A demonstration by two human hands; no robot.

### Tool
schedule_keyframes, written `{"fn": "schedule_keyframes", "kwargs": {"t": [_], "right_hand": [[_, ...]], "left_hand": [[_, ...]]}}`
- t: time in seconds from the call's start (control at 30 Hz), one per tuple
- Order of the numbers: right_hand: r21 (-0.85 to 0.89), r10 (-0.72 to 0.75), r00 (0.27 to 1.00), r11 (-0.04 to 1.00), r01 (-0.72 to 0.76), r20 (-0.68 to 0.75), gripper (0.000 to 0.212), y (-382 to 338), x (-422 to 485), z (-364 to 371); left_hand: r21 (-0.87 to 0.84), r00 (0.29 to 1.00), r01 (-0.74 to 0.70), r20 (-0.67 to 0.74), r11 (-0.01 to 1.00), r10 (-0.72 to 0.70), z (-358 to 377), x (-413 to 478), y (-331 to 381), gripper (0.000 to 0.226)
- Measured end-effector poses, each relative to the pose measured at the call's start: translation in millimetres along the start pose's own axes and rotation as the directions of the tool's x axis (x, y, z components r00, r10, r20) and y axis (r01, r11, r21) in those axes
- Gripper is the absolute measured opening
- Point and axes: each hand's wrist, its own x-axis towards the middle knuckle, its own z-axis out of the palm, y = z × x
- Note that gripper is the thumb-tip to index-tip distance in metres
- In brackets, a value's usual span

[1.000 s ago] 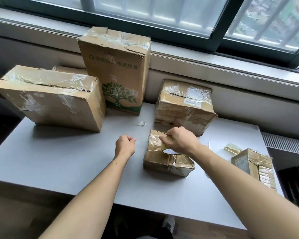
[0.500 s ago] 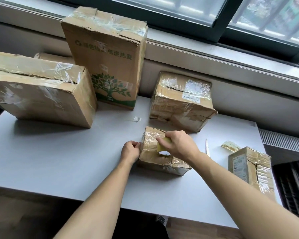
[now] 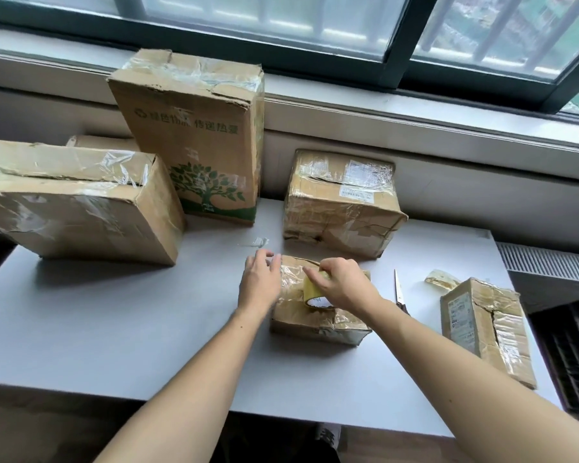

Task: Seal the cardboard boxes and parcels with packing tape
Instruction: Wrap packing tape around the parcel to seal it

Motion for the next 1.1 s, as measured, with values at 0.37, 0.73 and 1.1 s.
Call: {"fn": "schedule_keyframes", "kwargs": {"t": [0.37, 0.73, 1.1], "right_hand": [[0.579, 0.142, 0.988, 0.811, -0.082, -0.058, 0.054, 23.7, -11.9, 13.6], [0.144, 0.008, 0.986, 0.99, 0.016, -0.168, 0.064, 23.0, 1.1, -1.4], [0.296, 0.13, 0.985, 0.951, -0.091, -0.116, 0.061, 56.9, -6.4, -21.3]], "left_hand": [[0.19, 0.998, 0.012, 0.058, 0.982, -0.023, 27.5, -35.8, -4.6, 0.05], [0.392, 0.996, 0.088, -0.022, 0.916, -0.086, 32.5, -41.8, 12.2, 0.052], [0.423, 0.998, 0.054, -0.033, 0.904, -0.044, 27.3, -49.6, 19.7, 0.052]]}}
